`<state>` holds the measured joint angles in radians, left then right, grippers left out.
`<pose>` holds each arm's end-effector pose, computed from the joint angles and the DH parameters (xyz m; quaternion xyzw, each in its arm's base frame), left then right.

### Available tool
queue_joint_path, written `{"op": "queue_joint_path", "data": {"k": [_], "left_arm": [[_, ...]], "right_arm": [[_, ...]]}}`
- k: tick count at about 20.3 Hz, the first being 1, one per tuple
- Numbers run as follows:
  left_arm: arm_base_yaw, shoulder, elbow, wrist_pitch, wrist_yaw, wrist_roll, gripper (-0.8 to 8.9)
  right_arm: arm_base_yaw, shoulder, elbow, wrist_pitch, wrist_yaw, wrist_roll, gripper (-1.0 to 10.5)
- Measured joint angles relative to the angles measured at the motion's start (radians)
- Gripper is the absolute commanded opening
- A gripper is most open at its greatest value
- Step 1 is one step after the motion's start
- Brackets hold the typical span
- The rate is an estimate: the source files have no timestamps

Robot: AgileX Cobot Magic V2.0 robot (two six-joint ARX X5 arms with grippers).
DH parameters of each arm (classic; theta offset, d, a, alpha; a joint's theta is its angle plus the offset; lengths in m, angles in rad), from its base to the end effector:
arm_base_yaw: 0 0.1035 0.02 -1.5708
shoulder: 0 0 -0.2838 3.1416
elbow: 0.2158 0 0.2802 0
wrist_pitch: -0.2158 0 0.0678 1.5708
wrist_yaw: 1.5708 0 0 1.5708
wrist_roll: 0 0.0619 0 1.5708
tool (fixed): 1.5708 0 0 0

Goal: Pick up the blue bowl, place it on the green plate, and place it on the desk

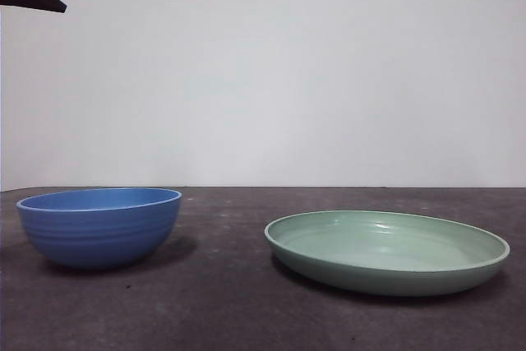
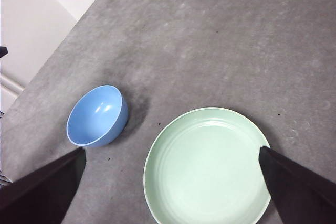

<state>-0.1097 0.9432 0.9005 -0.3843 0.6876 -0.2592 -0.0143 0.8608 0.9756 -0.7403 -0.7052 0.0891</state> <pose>0.2289 -0.0647 0.3336 -0.1763 0.2504 -0.3499 0.8853 0.1938 0.0374 0.3424 0.1481 0.3020 0.3090 0.8896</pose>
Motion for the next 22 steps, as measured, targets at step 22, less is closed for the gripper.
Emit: {"op": "queue_joint_path", "data": {"k": [22], "left_arm": [[0.014, 0.216, 0.008, -0.3, -0.22, 0.01, 5.85]], "right_arm": [[0.0, 0.0, 0.0, -0.024, -0.051, 0.002, 5.8]]}}
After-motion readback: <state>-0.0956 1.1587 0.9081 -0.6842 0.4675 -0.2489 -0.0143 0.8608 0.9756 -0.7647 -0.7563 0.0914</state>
